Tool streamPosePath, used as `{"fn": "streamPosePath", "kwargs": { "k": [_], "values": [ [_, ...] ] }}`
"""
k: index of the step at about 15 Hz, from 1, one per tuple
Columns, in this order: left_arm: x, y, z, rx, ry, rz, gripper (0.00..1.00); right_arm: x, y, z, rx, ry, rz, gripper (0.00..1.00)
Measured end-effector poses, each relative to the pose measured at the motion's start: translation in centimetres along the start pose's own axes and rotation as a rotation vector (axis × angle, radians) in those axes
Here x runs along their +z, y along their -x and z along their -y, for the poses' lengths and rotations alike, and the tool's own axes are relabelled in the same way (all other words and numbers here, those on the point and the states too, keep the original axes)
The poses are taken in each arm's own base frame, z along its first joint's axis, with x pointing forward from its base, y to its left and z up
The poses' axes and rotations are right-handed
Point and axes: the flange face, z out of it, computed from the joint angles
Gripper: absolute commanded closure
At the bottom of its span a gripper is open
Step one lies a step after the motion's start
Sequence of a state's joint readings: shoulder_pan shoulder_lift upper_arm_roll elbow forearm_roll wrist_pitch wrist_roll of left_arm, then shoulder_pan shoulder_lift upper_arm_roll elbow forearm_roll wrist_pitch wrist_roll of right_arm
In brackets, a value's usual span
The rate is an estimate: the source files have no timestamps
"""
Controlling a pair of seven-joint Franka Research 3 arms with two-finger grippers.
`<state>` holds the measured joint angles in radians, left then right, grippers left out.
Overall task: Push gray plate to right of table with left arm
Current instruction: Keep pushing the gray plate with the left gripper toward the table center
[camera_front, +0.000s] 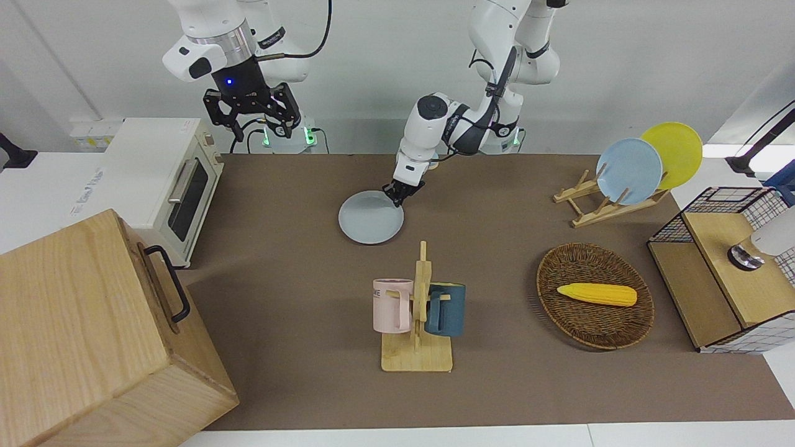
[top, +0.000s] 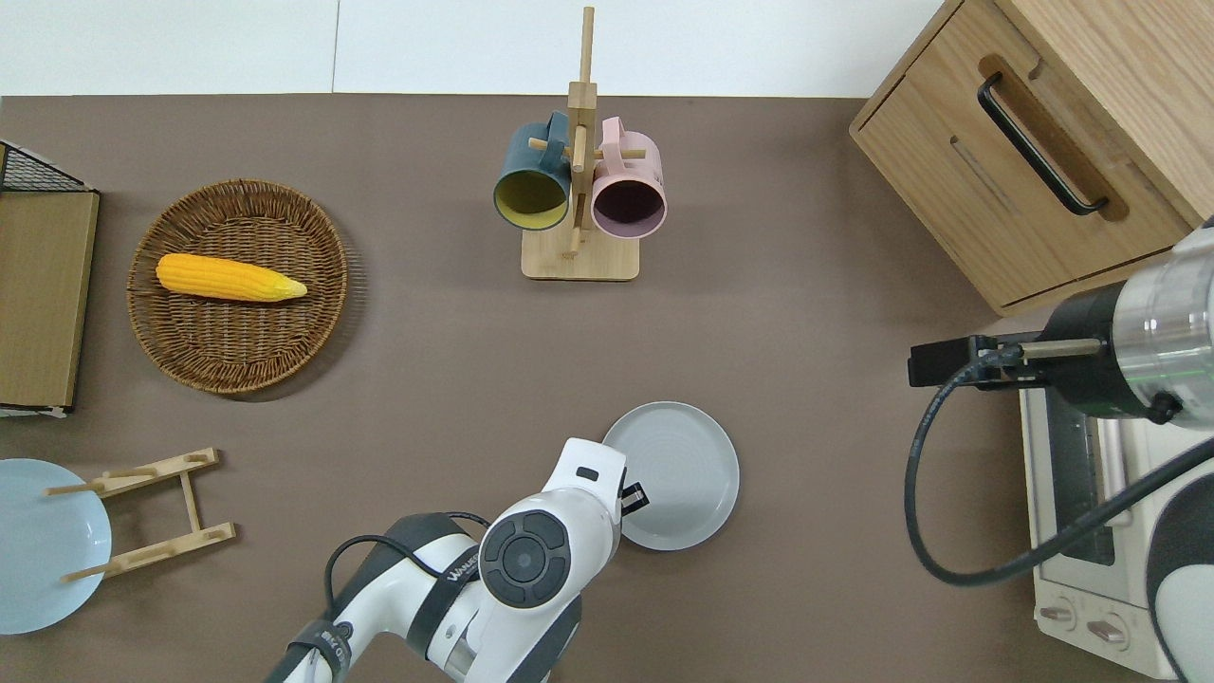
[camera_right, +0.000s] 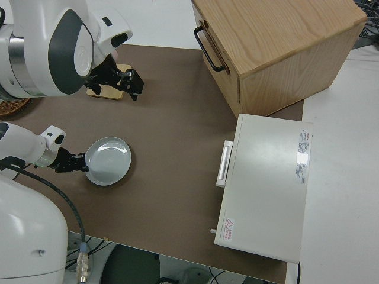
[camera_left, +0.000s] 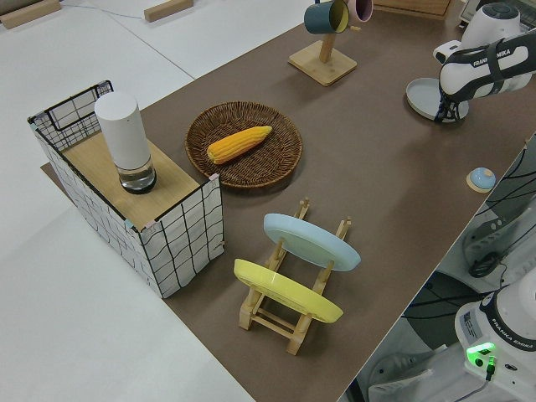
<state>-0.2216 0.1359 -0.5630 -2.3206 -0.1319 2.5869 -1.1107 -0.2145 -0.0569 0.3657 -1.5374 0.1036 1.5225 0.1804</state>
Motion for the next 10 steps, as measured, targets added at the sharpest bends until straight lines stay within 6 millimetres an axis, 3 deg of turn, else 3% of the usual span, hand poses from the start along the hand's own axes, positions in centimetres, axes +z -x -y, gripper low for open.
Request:
{"fn": "streamPosePath", "kwargs": {
  "k": [5, 6, 7, 8, 9, 10],
  "values": [
    [0.2, 0.4, -1.5, -0.016, 0.011, -0.002, 1.00, 0.0, 0.0, 0.0, 0.000, 0.000, 0.000, 0.005],
    [0.4, 0.5, -1.6, -0.016, 0.010, 0.001, 0.93, 0.0, 0.0, 0.0, 0.000, 0.000, 0.000, 0.005],
    [0.4, 0.5, -1.7, -0.015, 0.011, 0.003, 0.51, 0.0, 0.0, 0.0, 0.000, 0.000, 0.000, 0.005],
    [0.4, 0.6, -1.8, -0.014, 0.014, 0.004, 0.23, 0.0, 0.0, 0.0, 0.000, 0.000, 0.000, 0.005],
    [0.5, 0.6, -1.9, -0.013, 0.015, 0.005, 0.08, 0.0, 0.0, 0.0, 0.000, 0.000, 0.000, 0.005],
    [0.5, 0.6, -2.0, -0.013, 0.014, 0.007, 0.01, 0.0, 0.0, 0.0, 0.000, 0.000, 0.000, 0.005]
  ]
}}
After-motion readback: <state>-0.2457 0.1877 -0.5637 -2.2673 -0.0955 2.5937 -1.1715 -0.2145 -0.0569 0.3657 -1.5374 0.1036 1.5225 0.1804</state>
